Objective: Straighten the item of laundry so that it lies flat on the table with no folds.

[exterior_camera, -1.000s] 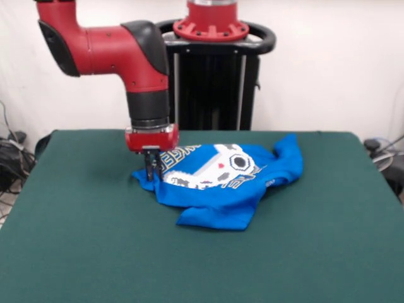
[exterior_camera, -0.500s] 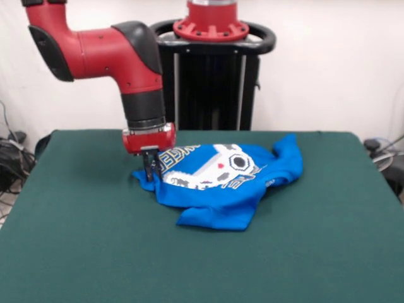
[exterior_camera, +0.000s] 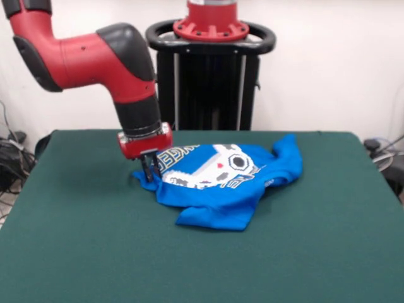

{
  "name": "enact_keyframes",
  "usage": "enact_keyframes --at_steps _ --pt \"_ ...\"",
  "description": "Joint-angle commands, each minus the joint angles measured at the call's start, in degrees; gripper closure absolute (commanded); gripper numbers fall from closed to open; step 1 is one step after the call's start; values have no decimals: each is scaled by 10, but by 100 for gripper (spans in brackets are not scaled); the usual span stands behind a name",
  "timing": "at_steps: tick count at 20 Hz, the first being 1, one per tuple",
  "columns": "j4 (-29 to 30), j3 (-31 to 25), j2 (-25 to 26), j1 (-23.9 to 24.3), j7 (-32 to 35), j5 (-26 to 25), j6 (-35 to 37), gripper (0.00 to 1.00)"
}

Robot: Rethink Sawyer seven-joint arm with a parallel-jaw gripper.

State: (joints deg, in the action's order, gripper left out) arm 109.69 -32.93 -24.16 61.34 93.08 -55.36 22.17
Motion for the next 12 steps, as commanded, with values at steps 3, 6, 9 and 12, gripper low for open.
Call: enact_keyframes --at_steps 3,6,9,12 --pt "-173 -5 38 36 -213 37 169 100" --pt "-166 19 47 37 -225 42 179 100" --pt "-147 45 26 31 -220 53 198 100" --pt "-121 62 -9 26 -214 64 226 100"
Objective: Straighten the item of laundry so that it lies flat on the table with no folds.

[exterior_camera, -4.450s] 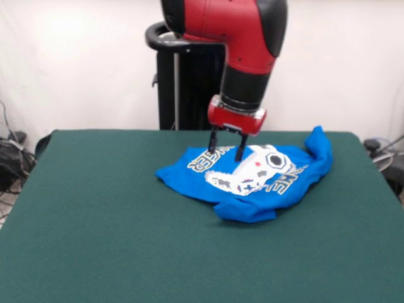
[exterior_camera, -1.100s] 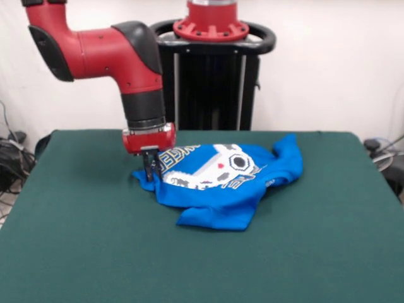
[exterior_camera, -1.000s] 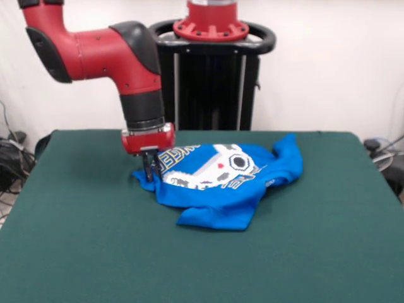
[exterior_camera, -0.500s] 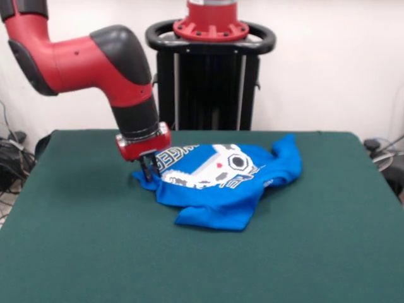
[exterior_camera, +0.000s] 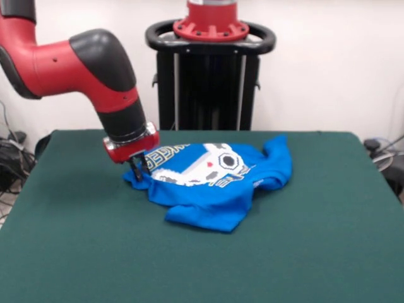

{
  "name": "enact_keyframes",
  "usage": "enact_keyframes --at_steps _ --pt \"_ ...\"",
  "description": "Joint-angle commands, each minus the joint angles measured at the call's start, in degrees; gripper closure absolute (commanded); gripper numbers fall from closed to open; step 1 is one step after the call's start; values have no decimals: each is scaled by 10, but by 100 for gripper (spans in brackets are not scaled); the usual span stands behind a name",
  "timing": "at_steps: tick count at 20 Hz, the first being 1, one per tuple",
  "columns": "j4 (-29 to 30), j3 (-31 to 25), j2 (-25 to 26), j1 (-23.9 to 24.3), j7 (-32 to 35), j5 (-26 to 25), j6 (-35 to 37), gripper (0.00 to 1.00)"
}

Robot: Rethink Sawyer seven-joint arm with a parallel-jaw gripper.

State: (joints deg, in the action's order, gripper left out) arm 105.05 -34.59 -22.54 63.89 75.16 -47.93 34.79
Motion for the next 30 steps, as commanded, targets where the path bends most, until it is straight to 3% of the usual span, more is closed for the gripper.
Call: enact_keyframes --at_steps 1,9,17,26,30 --pt "-68 82 -33 -1 -32 -12 102 100" --pt "-64 100 -51 -3 -41 -30 92 100" --pt "-37 118 -127 -4 -52 -39 78 100" --pt "-115 98 -102 4 -112 -63 75 100" --pt "-114 95 -103 12 -122 -54 87 100"
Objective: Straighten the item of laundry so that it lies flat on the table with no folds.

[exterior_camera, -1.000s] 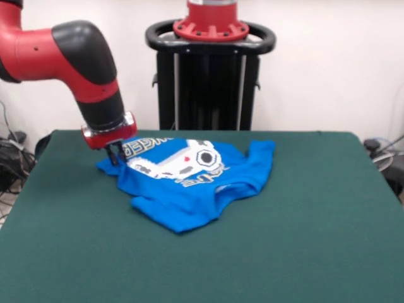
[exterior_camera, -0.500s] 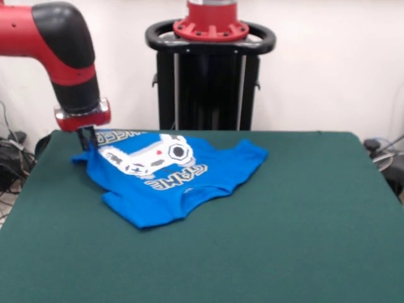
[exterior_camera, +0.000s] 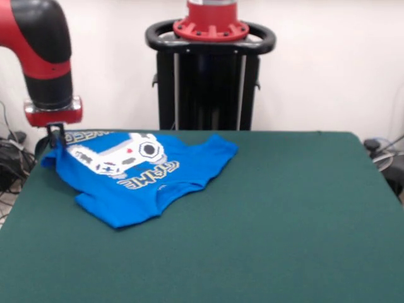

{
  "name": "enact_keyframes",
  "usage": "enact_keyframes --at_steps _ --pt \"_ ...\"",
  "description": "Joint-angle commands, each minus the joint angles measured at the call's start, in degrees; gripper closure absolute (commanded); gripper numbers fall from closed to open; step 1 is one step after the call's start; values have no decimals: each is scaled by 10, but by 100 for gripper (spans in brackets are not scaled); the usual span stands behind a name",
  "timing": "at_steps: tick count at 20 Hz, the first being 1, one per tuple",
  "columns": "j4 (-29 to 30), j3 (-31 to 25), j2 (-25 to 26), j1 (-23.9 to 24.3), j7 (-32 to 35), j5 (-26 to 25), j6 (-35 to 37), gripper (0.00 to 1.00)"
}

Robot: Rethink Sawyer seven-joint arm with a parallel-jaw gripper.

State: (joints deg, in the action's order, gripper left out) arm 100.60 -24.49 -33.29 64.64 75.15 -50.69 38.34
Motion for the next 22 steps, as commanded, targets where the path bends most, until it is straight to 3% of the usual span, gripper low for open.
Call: enact_keyframes --at_steps 1,6,7,16,22 --pt "-65 -6 3 5 -118 -23 50 100" --pt "-58 -16 29 16 -92 -4 28 100" --pt "-52 -23 34 20 -93 0 23 0" --pt "21 -6 -2 -48 30 44 27 0" --pt "53 15 -24 -99 110 69 -9 0"
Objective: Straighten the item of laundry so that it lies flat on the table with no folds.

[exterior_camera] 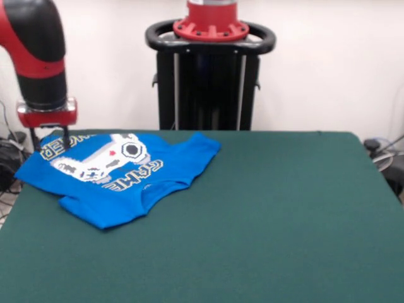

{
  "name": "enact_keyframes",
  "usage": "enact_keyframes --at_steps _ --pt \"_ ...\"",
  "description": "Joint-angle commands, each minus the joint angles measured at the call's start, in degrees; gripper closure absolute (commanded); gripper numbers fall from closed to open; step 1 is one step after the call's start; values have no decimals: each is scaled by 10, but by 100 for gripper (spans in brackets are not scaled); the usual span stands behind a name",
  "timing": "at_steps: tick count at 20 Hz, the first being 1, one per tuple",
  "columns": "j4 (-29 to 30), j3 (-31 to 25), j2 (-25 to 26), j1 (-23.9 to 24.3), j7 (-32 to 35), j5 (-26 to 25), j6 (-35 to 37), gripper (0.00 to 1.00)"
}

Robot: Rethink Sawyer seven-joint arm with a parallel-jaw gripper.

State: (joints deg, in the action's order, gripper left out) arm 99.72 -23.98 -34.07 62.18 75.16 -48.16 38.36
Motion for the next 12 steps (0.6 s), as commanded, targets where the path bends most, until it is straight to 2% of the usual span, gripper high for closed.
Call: enact_keyframes --at_steps 1,4,12 --pt "69 11 -22 -79 118 51 -13 0" --pt "83 19 -30 -101 147 73 -30 0" --pt "79 74 2 -190 241 106 -117 0"
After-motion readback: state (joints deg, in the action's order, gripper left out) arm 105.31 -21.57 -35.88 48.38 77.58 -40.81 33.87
